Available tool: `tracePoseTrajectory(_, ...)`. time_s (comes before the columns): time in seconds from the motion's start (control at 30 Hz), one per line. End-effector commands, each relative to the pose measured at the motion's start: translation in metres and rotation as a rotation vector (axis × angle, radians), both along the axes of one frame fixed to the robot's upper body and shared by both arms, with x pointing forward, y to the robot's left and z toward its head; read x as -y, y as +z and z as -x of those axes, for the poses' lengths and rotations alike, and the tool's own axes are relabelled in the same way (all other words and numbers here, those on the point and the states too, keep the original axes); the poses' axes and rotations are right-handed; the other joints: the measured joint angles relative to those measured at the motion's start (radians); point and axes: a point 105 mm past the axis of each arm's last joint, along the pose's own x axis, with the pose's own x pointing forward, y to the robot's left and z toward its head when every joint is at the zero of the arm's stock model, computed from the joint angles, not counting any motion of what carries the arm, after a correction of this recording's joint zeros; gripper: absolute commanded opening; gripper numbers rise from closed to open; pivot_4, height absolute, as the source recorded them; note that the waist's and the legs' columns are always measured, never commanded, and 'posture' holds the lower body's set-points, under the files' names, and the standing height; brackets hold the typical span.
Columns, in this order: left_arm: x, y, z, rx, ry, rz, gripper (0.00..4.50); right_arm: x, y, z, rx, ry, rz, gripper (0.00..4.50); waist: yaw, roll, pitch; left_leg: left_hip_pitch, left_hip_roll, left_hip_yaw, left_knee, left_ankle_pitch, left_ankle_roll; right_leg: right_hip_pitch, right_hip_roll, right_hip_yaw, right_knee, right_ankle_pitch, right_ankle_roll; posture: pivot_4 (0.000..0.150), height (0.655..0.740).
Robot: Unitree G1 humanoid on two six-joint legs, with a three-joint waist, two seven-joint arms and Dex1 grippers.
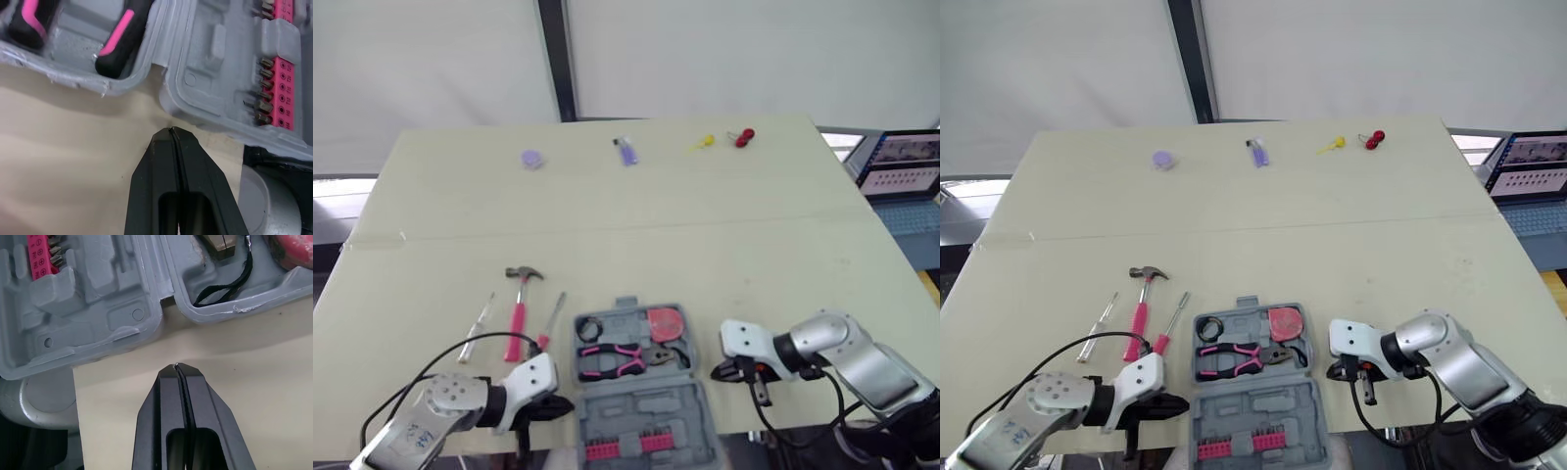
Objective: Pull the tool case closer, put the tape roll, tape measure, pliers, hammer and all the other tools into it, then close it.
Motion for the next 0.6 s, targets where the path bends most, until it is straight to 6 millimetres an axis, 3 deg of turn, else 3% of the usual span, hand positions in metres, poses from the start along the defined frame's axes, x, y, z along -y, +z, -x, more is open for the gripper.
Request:
tracePoseTrajectory(0.03, 0.006, 0.0, -0.004, 0.039, 0.005, 0.003, 0.05, -0.008, 0.003, 0.0, 0.02, 0.038, -0.004, 0.01, 0.007, 0.0, 0.0, 0.0, 0.0, 0.0, 0.0, 0.0, 0.0, 0.0, 0.0, 0.0, 0.0, 0.0, 0.0, 0.15, 0.74)
tracePoseTrajectory(0.4, 0.013, 0.001, -0.013, 0.087, 0.015, 0.007, 0.05, -0.018, -0.003, -0.001, 0.016, 0.053, -0.012, 0.01, 0.016, 0.0, 0.0, 0.0, 0.0, 0.0, 0.002, 0.0, 0.0, 0.001, 0.0, 0.0, 0.0, 0.001, -0.001, 0.15, 0.74)
tracePoseTrajectory(0.6, 0.018, 0.005, -0.031, 0.133, 0.029, 0.023, 0.05, -0.022, -0.001, -0.005, 0.031, 0.031, -0.039, 0.01, 0.018, 0.0, 0.0, 0.0, 0.0, 0.0, 0.002, 0.0, 0.0, 0.001, 0.0, 0.0, 0.0, 0.001, -0.001, 0.15, 0.74)
